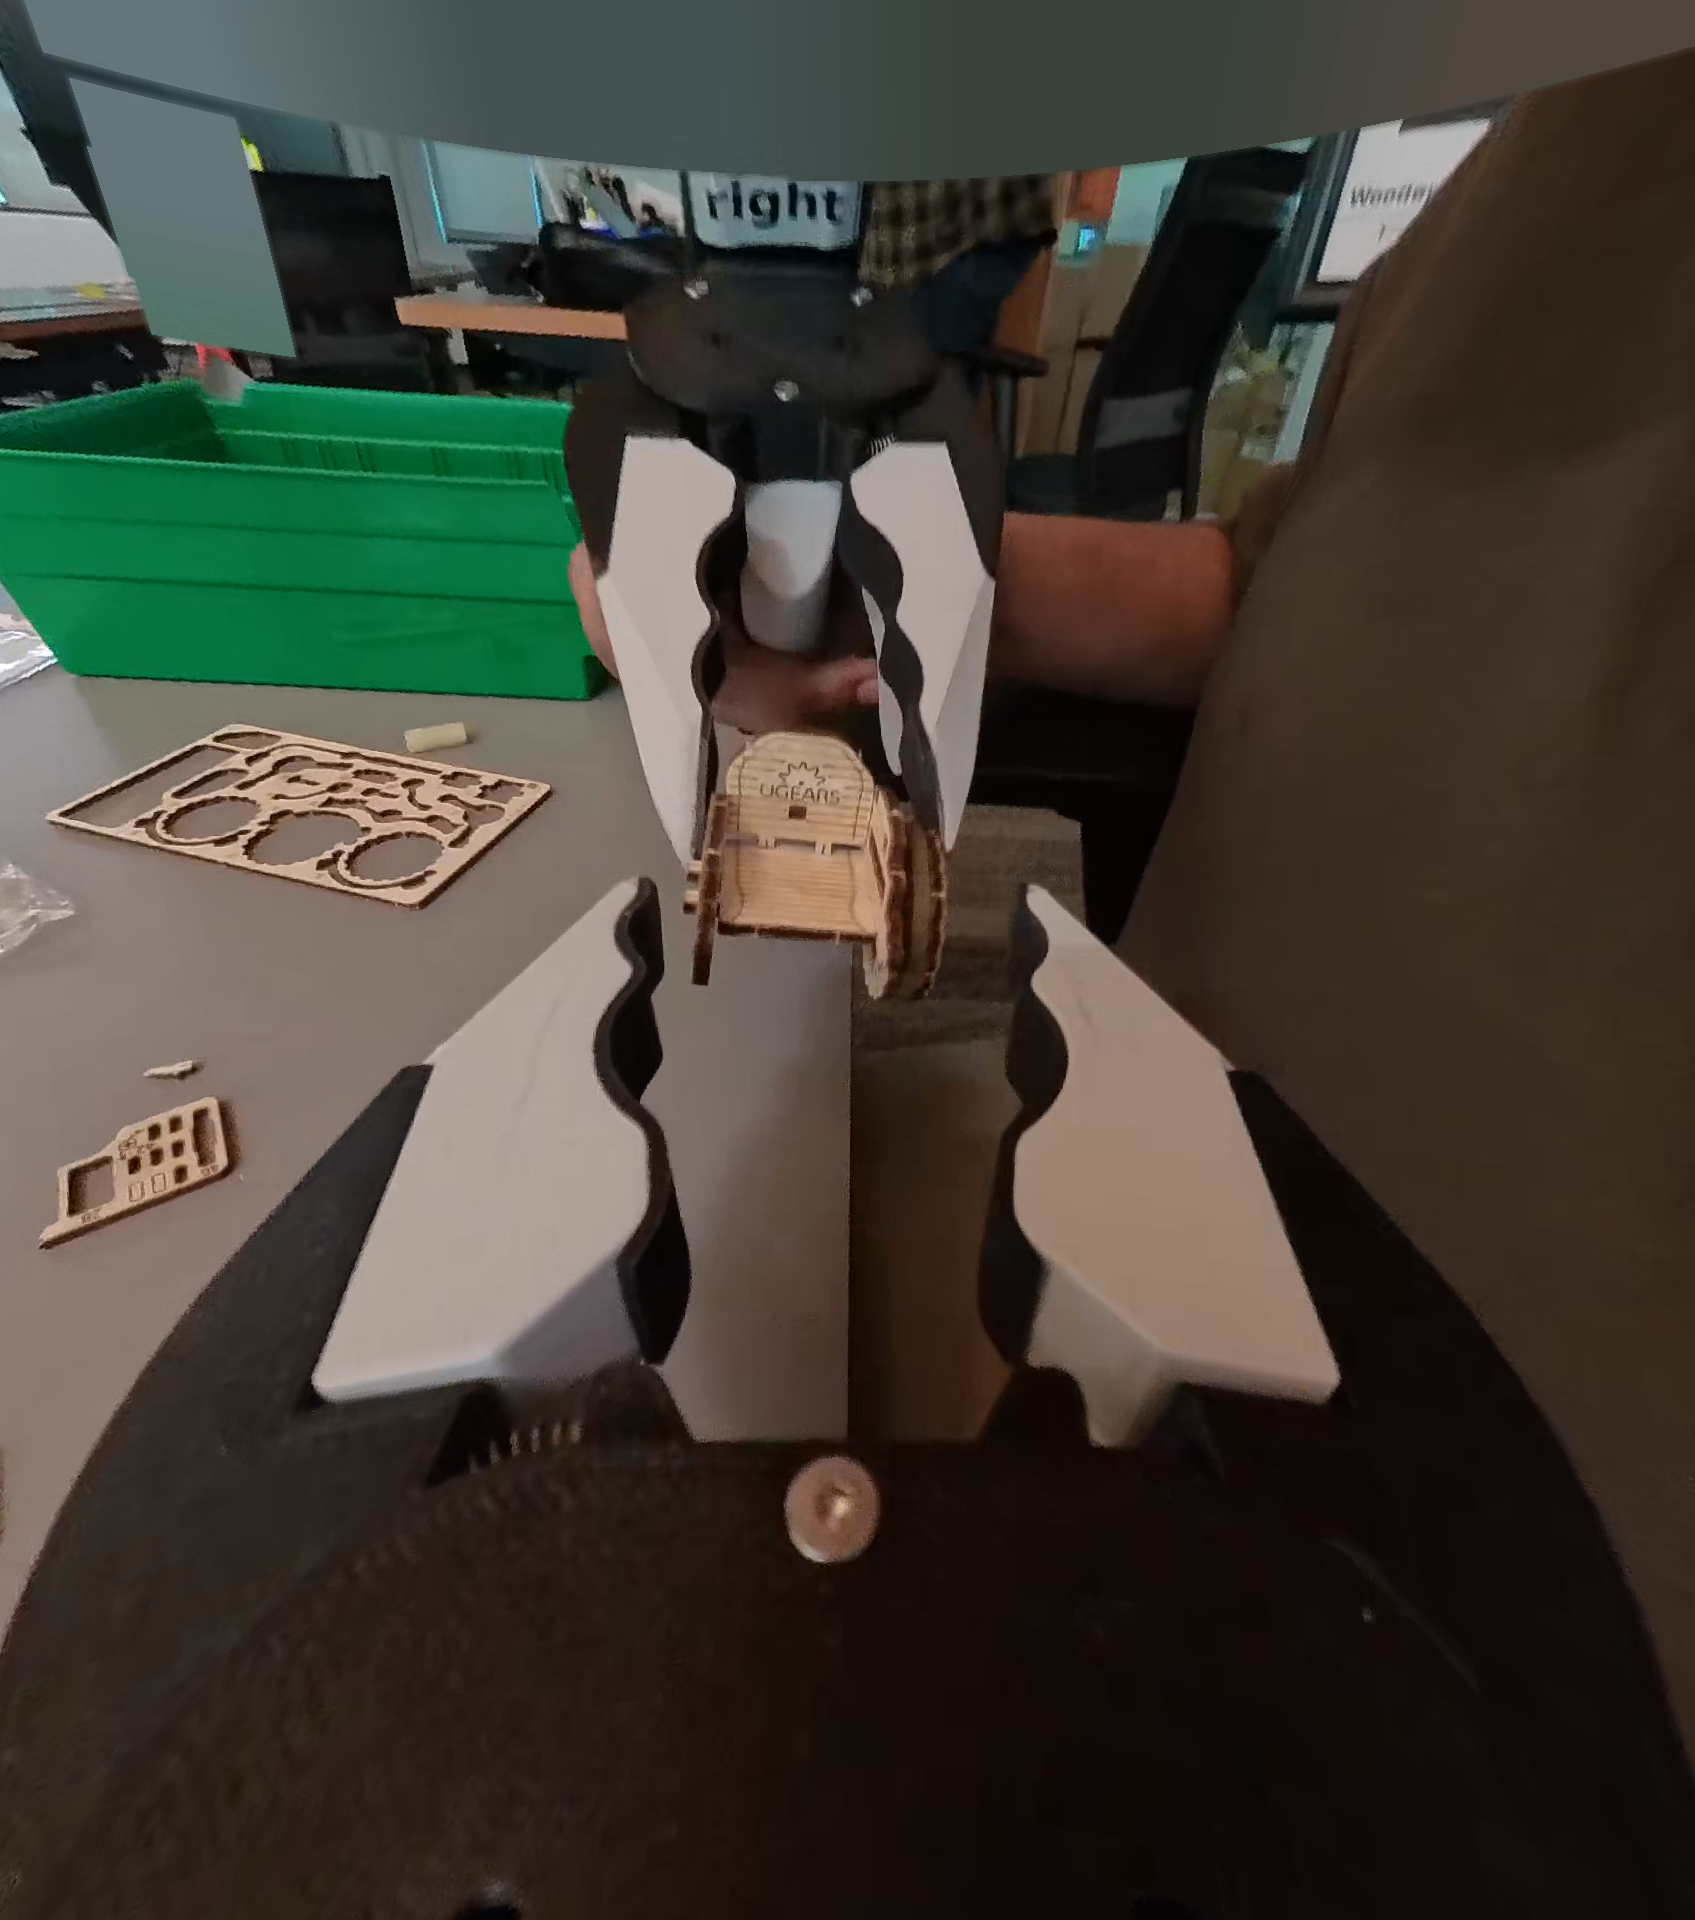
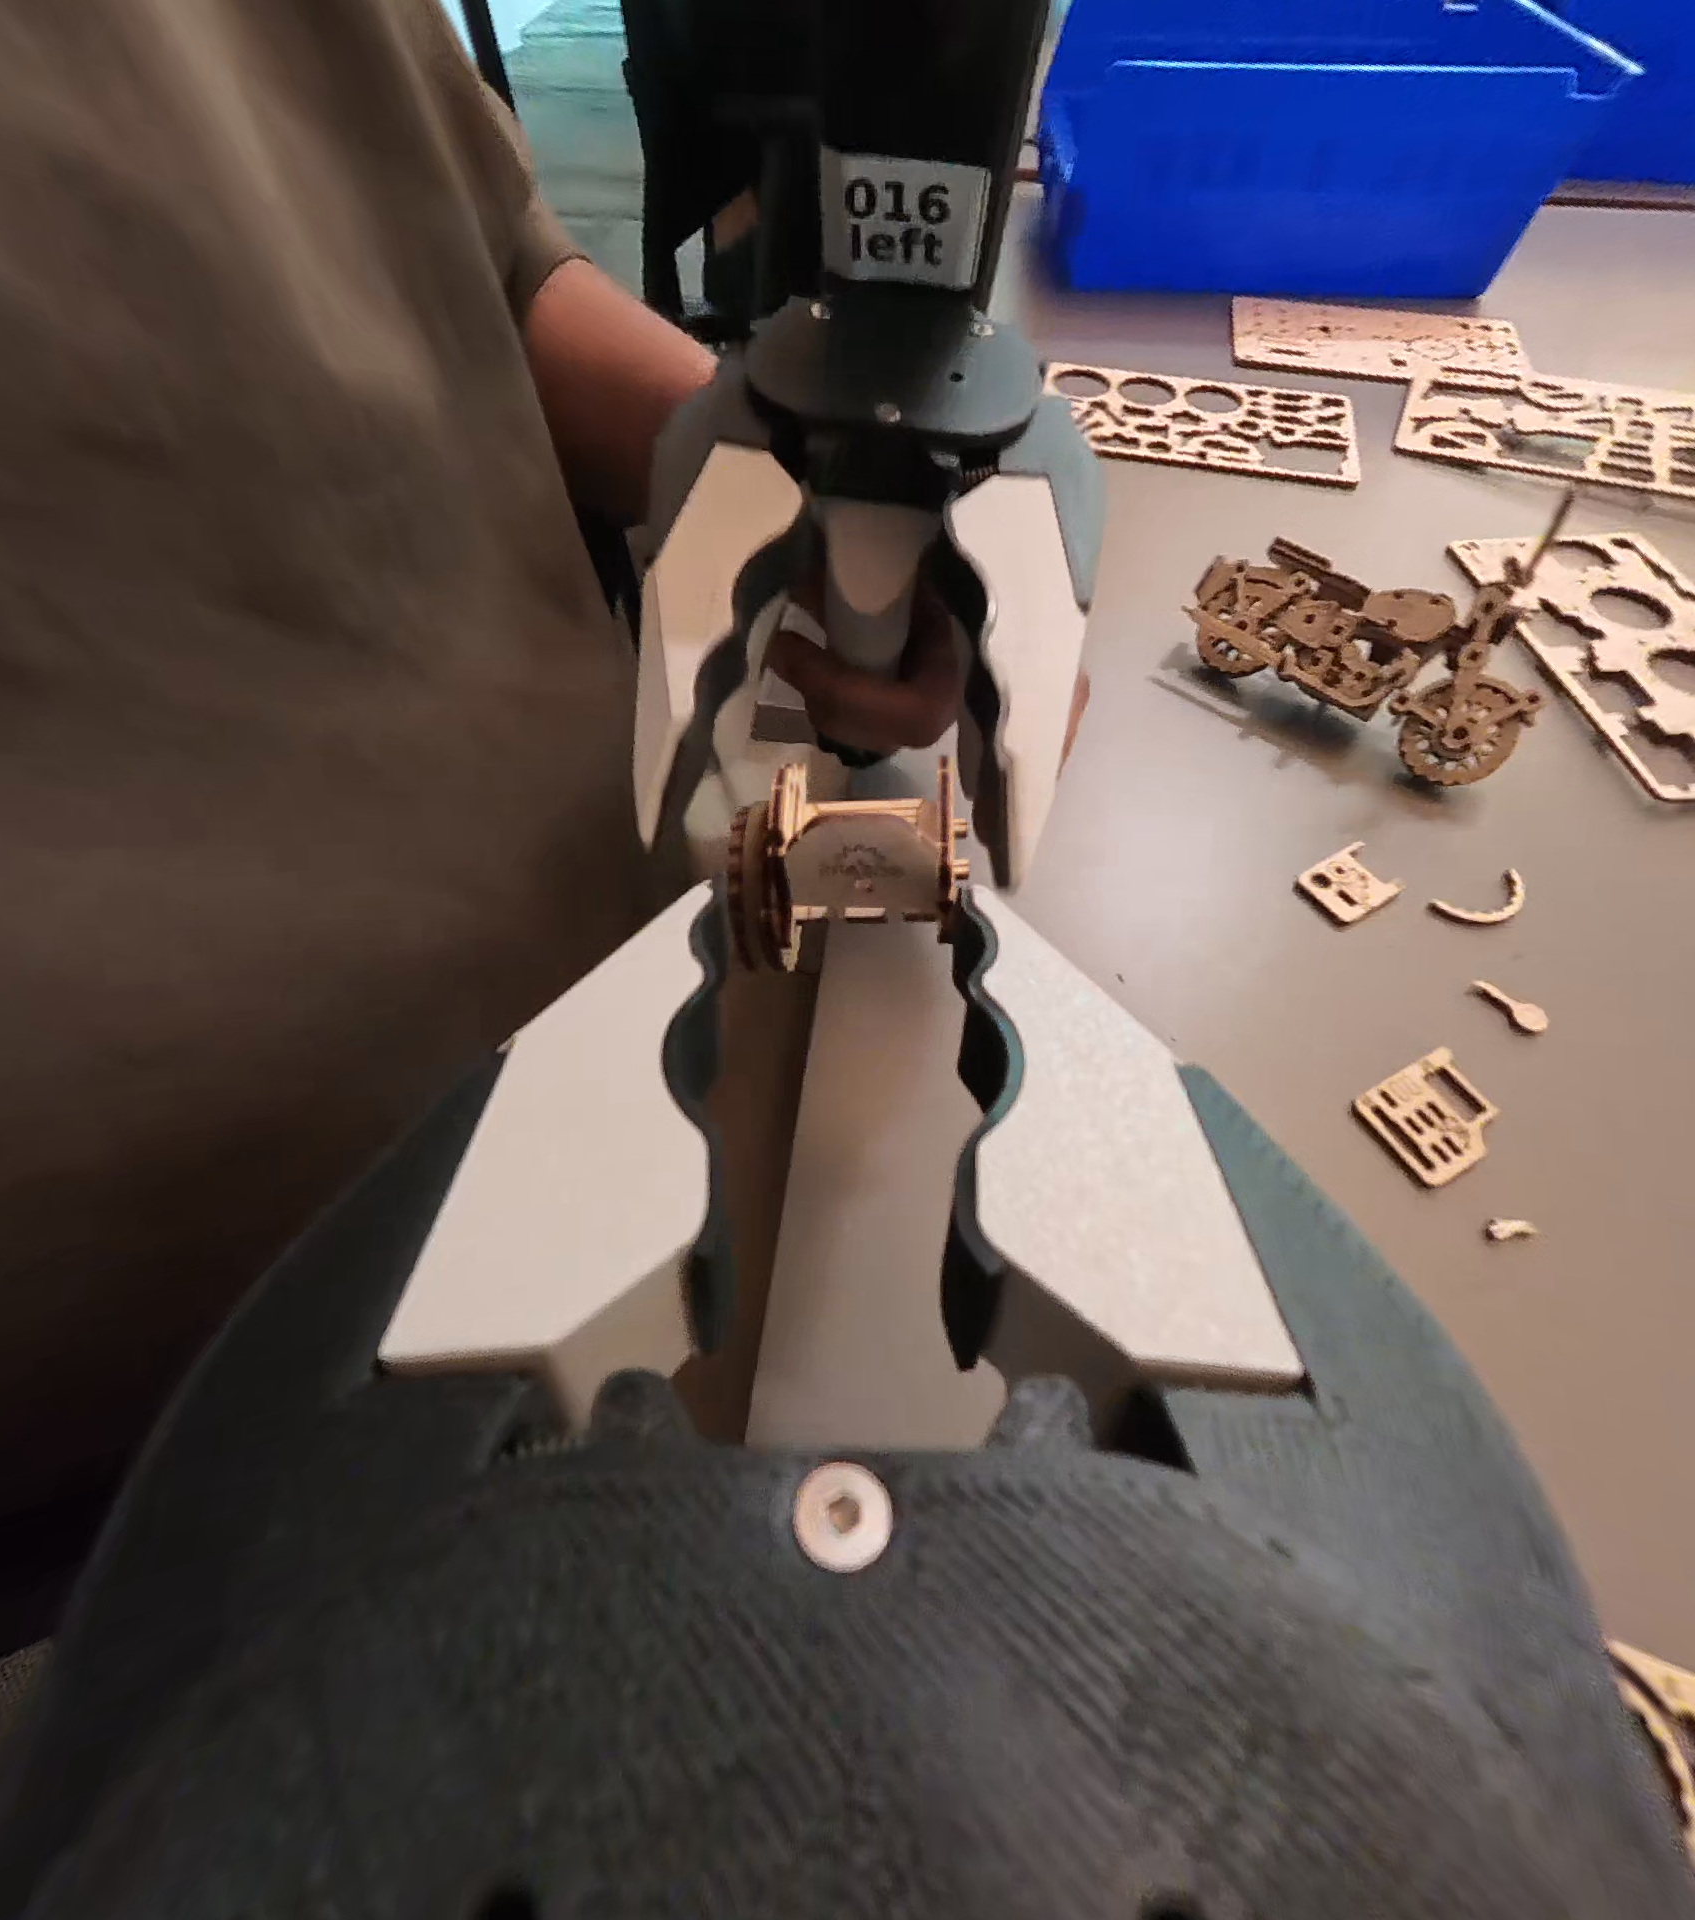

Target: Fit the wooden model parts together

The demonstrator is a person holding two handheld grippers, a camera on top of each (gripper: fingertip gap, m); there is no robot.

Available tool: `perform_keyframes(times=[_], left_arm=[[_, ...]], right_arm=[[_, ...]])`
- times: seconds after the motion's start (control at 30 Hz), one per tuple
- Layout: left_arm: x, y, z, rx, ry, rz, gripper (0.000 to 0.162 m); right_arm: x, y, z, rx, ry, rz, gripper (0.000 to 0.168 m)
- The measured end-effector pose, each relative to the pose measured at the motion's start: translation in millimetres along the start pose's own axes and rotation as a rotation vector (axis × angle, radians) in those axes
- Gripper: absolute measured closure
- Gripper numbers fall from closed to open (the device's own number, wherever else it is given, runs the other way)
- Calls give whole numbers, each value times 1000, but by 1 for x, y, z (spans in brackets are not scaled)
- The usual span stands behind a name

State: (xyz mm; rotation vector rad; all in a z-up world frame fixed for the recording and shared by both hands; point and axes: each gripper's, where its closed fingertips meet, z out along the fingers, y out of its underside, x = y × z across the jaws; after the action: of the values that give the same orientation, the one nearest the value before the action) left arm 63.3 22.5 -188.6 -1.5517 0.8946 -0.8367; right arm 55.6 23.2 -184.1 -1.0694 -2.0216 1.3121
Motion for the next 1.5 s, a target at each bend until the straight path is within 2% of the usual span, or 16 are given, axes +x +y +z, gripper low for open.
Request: perform_keyframes(times=[0.3,1.5], left_arm=[[-8,0,1,13,-64,33,115],[-11,-4,3,30,-87,25,114]], right_arm=[[5,3,1,0,-4,41,126],[8,-4,0,73,-32,109,127]])
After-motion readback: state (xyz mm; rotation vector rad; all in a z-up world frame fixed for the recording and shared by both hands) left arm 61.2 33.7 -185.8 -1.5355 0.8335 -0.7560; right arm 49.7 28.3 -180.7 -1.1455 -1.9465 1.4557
